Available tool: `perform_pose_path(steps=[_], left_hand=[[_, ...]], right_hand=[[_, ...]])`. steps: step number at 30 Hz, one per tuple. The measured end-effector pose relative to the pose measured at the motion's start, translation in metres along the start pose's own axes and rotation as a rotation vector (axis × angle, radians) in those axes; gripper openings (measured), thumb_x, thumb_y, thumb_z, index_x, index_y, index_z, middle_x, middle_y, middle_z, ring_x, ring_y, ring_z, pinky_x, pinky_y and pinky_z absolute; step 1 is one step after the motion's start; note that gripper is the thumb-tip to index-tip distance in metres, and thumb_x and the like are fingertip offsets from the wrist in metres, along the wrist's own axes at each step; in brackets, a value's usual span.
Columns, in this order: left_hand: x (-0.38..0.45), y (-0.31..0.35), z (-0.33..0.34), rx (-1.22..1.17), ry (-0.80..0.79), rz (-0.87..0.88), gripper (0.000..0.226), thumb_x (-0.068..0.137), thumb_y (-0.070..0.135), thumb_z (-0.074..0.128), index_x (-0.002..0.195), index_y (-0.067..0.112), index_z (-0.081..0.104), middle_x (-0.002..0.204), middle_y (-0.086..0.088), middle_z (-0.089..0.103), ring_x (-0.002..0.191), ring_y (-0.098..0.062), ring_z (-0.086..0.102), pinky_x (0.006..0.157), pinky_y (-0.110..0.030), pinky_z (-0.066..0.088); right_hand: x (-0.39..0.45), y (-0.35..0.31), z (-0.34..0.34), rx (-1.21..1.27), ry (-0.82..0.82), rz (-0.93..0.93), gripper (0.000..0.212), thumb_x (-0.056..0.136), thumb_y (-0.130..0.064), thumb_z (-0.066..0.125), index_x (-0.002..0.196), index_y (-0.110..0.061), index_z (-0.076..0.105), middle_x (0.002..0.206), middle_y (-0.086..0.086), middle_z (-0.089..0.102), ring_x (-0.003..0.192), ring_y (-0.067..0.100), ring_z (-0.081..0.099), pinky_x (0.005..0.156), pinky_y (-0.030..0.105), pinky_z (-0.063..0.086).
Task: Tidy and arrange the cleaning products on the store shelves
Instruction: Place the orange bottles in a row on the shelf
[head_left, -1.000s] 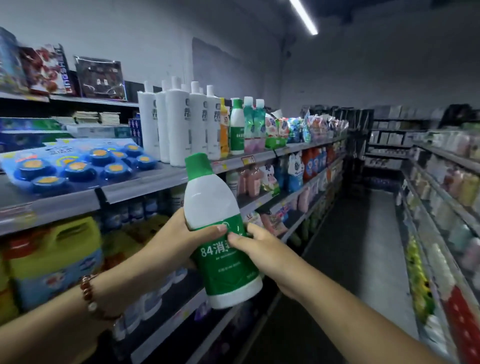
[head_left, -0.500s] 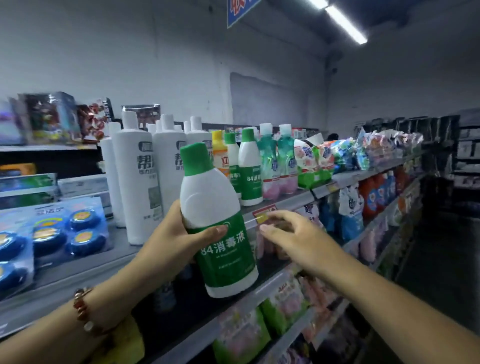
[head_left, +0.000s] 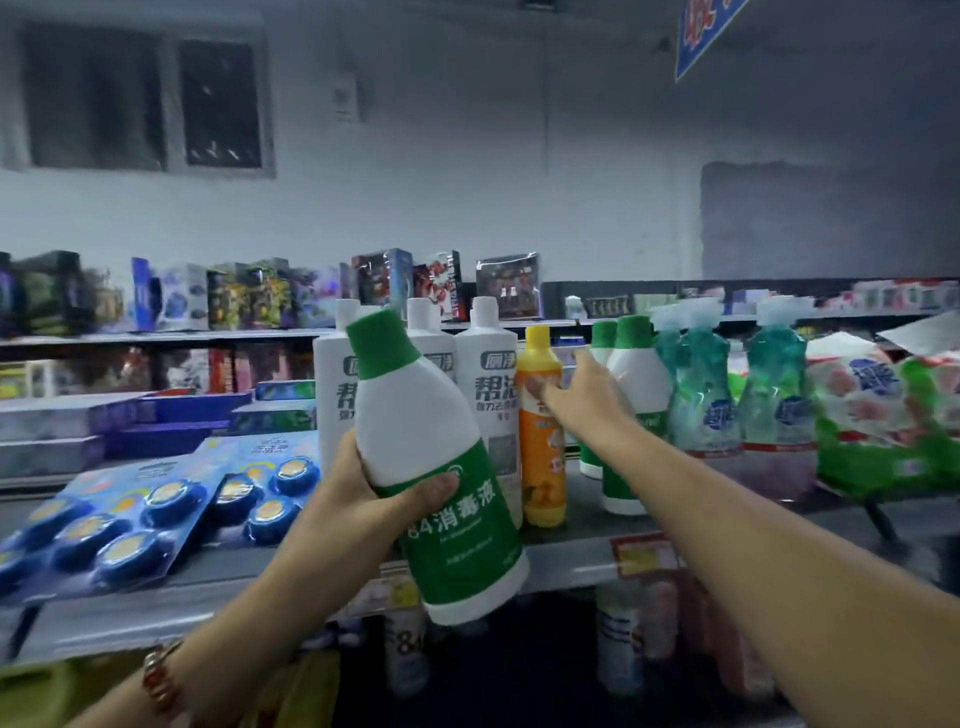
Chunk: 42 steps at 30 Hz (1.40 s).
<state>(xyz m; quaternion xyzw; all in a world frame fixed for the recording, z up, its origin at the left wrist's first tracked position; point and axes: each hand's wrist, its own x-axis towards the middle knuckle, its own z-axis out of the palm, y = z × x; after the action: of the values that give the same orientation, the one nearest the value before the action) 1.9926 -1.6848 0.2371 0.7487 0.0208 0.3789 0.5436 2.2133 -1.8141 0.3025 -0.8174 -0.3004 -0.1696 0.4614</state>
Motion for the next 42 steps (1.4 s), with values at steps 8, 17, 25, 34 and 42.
perform_pose_path(steps=[8,17,25,34,42], left_hand=[[-0.002,0.003,0.03,0.041,0.043,-0.055,0.066,0.072,0.021,0.091,0.127,0.016,0.054,0.111,-0.009,0.075,0.101,-0.025,0.075,0.08,-0.048,0.063],[0.045,0.011,0.099,0.048,0.049,0.054,0.065,0.075,0.009,0.088,0.128,0.019,0.051,0.116,-0.006,0.069,0.109,-0.021,0.069,0.087,-0.045,0.061],[0.093,-0.019,0.176,0.256,0.145,0.022,0.072,0.079,0.018,0.085,0.137,0.025,0.043,0.109,0.004,0.061,0.105,-0.02,0.062,0.077,-0.034,0.054],[0.102,-0.025,0.19,0.593,0.118,-0.017,0.114,0.094,0.033,0.07,0.154,0.041,-0.027,0.136,-0.008,0.057,0.085,-0.015,0.06,0.069,-0.037,0.053],[0.102,-0.046,0.185,0.667,0.157,0.005,0.116,0.098,0.027,0.064,0.14,0.053,-0.041,0.148,-0.016,0.04,0.089,-0.017,0.059,0.062,-0.037,0.054]], right_hand=[[0.02,0.023,0.005,0.109,-0.098,-0.124,0.059,0.083,-0.071,0.059,0.11,-0.019,0.054,0.098,-0.002,0.066,0.088,0.018,0.065,0.07,0.033,0.047],[-0.014,0.038,-0.096,0.579,0.262,-0.325,0.014,0.099,-0.043,0.058,0.104,-0.034,0.049,0.099,-0.004,0.057,0.083,0.017,0.065,0.064,0.026,0.056],[-0.069,0.079,-0.163,0.605,0.157,-0.295,0.012,0.1,-0.042,0.052,0.106,-0.032,0.055,0.096,-0.001,0.063,0.078,0.008,0.063,0.066,0.023,0.057],[-0.1,0.107,-0.148,0.603,0.038,-0.19,0.018,0.096,-0.041,0.054,0.108,-0.028,0.057,0.095,0.009,0.067,0.082,0.024,0.07,0.059,0.021,0.056],[-0.1,0.094,-0.117,0.567,-0.004,-0.136,0.018,0.093,-0.046,0.059,0.108,-0.036,0.056,0.096,-0.003,0.068,0.082,0.009,0.07,0.066,0.022,0.055]])
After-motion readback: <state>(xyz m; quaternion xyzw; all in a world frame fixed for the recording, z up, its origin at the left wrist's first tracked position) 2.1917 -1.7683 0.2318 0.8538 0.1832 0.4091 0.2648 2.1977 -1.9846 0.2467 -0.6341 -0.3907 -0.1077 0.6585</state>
